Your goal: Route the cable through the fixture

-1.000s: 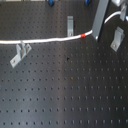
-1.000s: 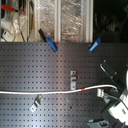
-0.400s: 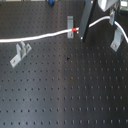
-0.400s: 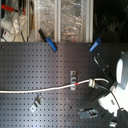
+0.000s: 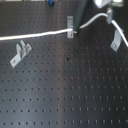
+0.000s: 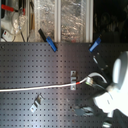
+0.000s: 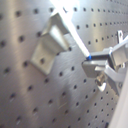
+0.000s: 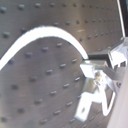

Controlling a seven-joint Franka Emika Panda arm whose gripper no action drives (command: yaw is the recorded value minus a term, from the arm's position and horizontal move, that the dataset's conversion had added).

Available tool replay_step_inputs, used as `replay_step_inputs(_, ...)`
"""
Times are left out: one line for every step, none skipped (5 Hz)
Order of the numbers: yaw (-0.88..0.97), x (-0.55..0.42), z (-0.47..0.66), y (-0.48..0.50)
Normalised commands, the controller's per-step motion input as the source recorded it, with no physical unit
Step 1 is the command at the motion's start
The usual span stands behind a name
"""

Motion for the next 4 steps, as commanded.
replay_step_inputs(0.0,-0.01,0.0,0.017)
replay_step_inputs(0.0,-0.01,0.0,0.02)
replay_step_inputs(0.06,-0.131,-0.48,-0.07)
replay_step_inputs(0.04,0.002,-0.02,-0.005)
